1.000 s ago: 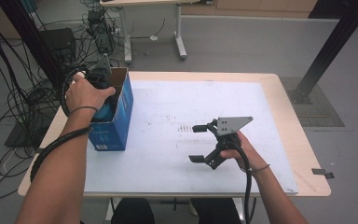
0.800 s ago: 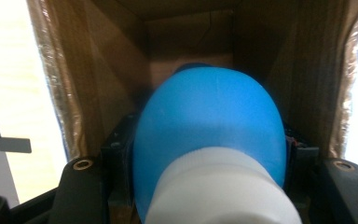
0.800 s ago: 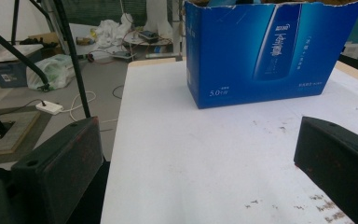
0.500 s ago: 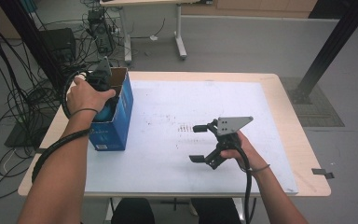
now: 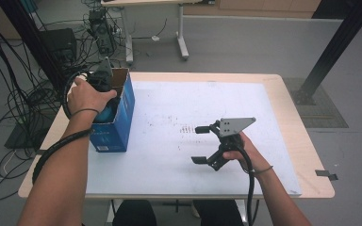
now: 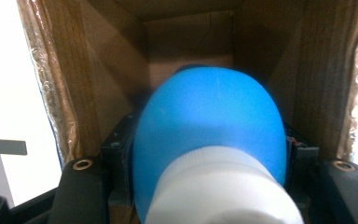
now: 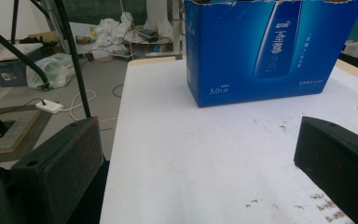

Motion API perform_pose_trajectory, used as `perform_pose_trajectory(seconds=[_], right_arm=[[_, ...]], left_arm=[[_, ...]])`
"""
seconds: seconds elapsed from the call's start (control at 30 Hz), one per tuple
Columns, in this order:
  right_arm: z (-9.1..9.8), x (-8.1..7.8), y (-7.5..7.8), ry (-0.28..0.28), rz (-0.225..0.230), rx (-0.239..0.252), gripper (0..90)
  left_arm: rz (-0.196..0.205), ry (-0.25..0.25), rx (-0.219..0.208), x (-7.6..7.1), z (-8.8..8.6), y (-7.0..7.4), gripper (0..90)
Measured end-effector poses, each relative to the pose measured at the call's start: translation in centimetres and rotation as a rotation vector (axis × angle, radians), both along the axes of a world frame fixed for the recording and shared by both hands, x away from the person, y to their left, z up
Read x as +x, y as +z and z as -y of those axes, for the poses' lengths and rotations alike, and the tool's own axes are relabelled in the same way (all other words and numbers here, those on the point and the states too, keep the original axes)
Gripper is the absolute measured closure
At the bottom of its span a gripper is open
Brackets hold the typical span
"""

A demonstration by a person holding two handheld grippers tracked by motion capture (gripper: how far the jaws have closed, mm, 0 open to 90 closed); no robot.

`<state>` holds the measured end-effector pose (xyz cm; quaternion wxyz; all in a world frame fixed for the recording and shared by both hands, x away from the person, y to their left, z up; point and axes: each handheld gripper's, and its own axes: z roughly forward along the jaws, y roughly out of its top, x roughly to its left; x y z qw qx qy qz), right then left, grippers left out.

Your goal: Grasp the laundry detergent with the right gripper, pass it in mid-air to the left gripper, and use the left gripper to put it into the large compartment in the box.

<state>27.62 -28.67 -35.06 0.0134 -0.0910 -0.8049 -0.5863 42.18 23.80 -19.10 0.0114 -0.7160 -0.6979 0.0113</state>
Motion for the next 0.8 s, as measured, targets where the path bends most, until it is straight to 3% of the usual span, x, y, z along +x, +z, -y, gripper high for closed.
perform_pose_trajectory(seconds=[0.8], right_arm=[[-0.18,0.04,-0.16,0.004,0.000,0.003,1.1]], left_arm=[[0.000,0.005,-0.001,-0.05,0.03,-0.03,37.7]])
